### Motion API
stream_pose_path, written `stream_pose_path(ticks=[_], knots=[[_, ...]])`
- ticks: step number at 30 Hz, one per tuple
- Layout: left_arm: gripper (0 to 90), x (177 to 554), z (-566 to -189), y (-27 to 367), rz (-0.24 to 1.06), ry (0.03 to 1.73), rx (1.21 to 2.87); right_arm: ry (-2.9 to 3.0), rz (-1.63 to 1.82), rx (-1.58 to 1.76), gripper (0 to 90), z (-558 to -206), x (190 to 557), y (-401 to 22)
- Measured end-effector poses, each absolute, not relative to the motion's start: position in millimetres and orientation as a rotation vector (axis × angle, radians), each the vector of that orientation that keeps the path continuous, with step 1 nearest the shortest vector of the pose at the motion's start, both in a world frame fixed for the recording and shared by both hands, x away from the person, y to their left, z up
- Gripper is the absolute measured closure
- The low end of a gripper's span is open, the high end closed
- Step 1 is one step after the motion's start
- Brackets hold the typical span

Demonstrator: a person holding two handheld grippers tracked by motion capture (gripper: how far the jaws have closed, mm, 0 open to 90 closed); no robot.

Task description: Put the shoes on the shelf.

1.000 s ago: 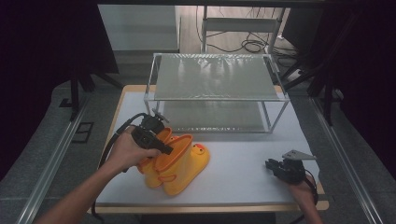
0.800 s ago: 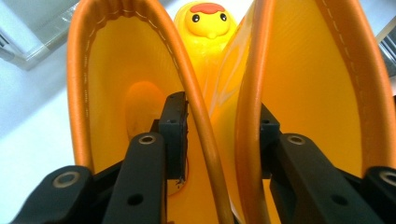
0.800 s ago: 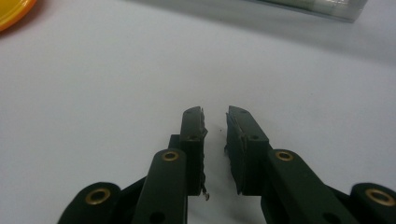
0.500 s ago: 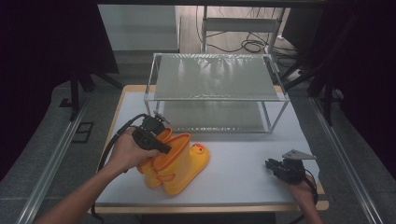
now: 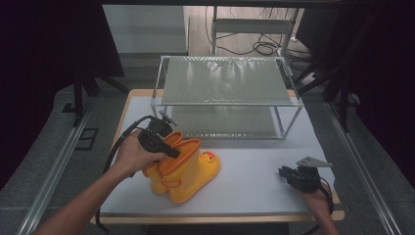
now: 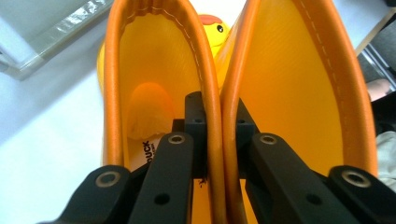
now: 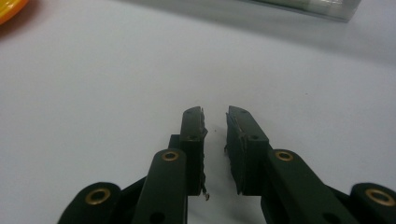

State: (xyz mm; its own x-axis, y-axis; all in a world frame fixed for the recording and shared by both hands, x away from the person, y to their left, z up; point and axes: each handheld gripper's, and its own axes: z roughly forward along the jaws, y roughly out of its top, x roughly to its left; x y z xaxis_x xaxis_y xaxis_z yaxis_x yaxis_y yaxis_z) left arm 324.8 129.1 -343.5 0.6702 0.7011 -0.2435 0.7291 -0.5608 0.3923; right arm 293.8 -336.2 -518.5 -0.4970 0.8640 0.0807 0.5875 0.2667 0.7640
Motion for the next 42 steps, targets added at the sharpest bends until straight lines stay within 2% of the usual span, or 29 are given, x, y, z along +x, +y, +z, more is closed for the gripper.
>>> stream_pose_path(ticks=[5,24,30,36,42], knots=[[82.9,324.5,-330.8,129.1,-0.131,1.07,2.402,2.185,1.084,1.328,75.8,-518.2,293.3,-337.8],[82.9,325.9,-287.6,110.5,-0.185,0.942,2.338,2.165,1.097,1.327,75.2,-516.0,292.6,-341.9],[82.9,324.5,-277.0,102.3,-0.173,0.904,2.333,2.155,1.112,1.312,69.3,-513.8,291.1,-340.9],[82.8,325.2,-265.2,96.4,-0.162,0.875,2.322,2.149,1.109,1.318,56.1,-514.7,291.6,-341.2],[82.8,326.3,-259.0,92.8,-0.154,0.861,2.314,2.146,1.105,1.331,50.2,-515.9,292.4,-340.4]])
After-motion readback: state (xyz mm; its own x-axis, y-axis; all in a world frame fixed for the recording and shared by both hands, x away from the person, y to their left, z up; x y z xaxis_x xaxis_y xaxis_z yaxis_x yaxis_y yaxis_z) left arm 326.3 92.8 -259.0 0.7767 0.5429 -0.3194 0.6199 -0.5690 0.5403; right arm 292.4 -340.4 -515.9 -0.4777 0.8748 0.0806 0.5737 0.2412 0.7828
